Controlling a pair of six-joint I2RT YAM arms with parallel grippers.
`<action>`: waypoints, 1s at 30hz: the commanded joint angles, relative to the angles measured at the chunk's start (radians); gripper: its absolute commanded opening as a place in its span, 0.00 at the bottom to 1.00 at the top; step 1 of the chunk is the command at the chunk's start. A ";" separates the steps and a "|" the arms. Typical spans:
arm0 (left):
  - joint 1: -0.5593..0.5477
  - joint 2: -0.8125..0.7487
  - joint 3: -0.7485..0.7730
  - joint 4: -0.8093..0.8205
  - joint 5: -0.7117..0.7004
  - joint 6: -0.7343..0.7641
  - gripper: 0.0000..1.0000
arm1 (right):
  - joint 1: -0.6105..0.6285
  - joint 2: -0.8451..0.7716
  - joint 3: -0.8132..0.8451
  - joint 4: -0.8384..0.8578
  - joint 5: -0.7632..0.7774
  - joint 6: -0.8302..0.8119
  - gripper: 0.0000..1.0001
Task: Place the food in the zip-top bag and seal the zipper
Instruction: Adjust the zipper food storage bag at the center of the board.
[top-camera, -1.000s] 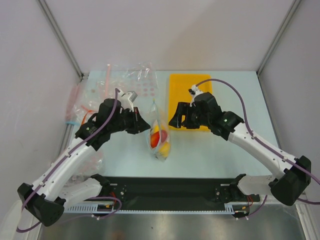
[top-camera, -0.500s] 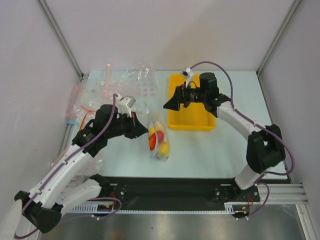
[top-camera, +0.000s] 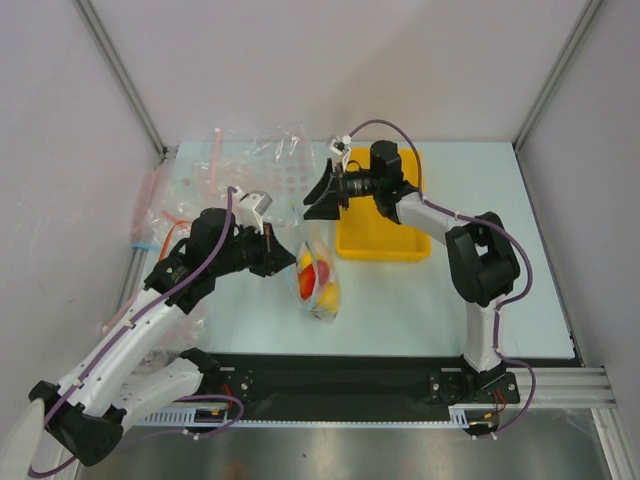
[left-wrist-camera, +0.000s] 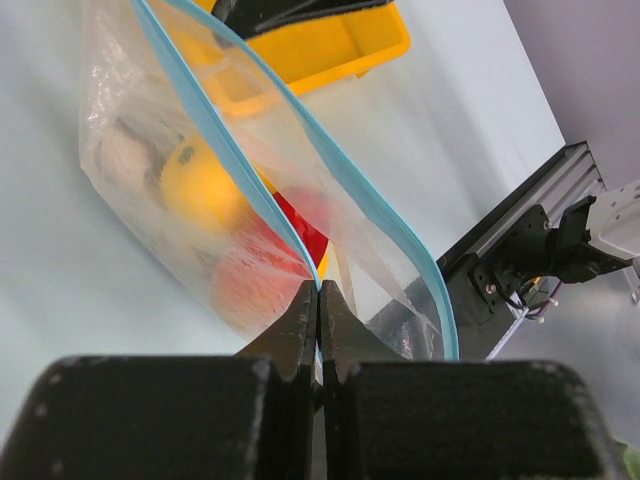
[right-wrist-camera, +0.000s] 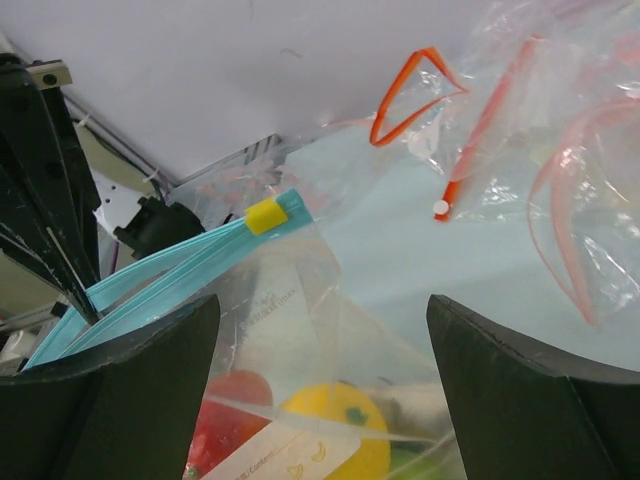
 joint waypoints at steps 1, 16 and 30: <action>-0.004 0.001 0.024 0.029 -0.014 0.022 0.02 | 0.025 0.050 0.038 0.280 -0.138 0.119 0.90; 0.013 0.024 0.073 -0.052 -0.102 0.030 0.01 | 0.058 0.185 0.057 1.150 -0.218 0.801 0.00; 0.080 0.042 0.185 -0.051 -0.068 0.068 0.19 | 0.051 -0.151 -0.241 0.795 -0.048 0.499 0.00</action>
